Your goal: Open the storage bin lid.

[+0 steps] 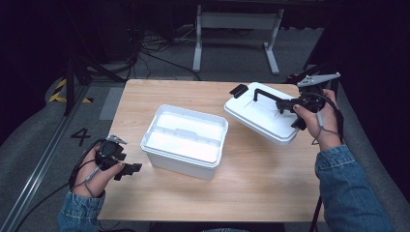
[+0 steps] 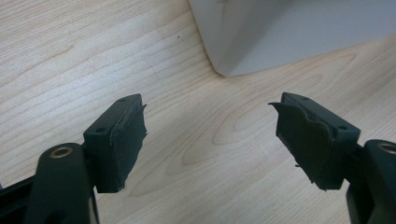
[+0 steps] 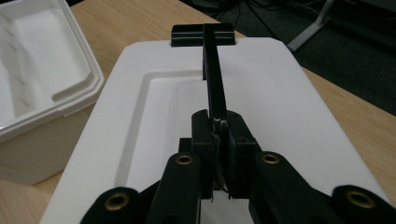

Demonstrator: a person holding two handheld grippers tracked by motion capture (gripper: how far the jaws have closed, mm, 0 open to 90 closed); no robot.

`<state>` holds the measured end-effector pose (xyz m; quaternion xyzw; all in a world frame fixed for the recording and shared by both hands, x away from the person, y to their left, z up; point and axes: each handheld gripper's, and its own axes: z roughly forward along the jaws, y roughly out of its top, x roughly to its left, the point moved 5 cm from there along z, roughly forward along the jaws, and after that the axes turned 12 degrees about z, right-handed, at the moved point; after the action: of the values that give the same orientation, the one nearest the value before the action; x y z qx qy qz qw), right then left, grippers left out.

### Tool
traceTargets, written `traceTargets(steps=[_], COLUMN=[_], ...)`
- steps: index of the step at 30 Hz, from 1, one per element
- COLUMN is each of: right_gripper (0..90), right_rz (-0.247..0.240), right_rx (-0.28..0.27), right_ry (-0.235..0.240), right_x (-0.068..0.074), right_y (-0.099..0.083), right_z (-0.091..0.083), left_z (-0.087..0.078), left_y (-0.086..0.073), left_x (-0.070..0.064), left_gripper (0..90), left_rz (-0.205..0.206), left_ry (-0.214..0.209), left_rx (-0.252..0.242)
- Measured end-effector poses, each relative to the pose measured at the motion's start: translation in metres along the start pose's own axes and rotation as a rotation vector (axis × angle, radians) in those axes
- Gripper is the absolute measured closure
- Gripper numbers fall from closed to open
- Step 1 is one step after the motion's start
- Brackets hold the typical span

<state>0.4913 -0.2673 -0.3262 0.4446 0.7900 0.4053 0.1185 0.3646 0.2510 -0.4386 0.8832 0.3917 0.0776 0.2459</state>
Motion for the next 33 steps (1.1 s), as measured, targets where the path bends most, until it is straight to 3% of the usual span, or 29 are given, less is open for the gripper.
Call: traceTargets(steps=[9,17,33], right_gripper=[84.8,84.8,84.8], right_rz=[0.034,0.050,0.071], right_rx=[0.053,0.088,0.125], right_ry=[-0.011,-0.009,-0.013], right_x=[-0.017,-0.022,-0.030], right_y=[-0.028,-0.045,-0.064], right_z=[0.024,0.039,0.055], left_z=[0.001,0.001,0.002], left_y=[0.000,-0.001,-0.001], left_x=[0.000,0.001,0.001], left_gripper=[24.8,24.8,24.8], left_rz=[-0.004,0.001,0.001], left_ry=[-0.001,-0.004,-0.004], left_rx=[0.001,0.006,0.008])
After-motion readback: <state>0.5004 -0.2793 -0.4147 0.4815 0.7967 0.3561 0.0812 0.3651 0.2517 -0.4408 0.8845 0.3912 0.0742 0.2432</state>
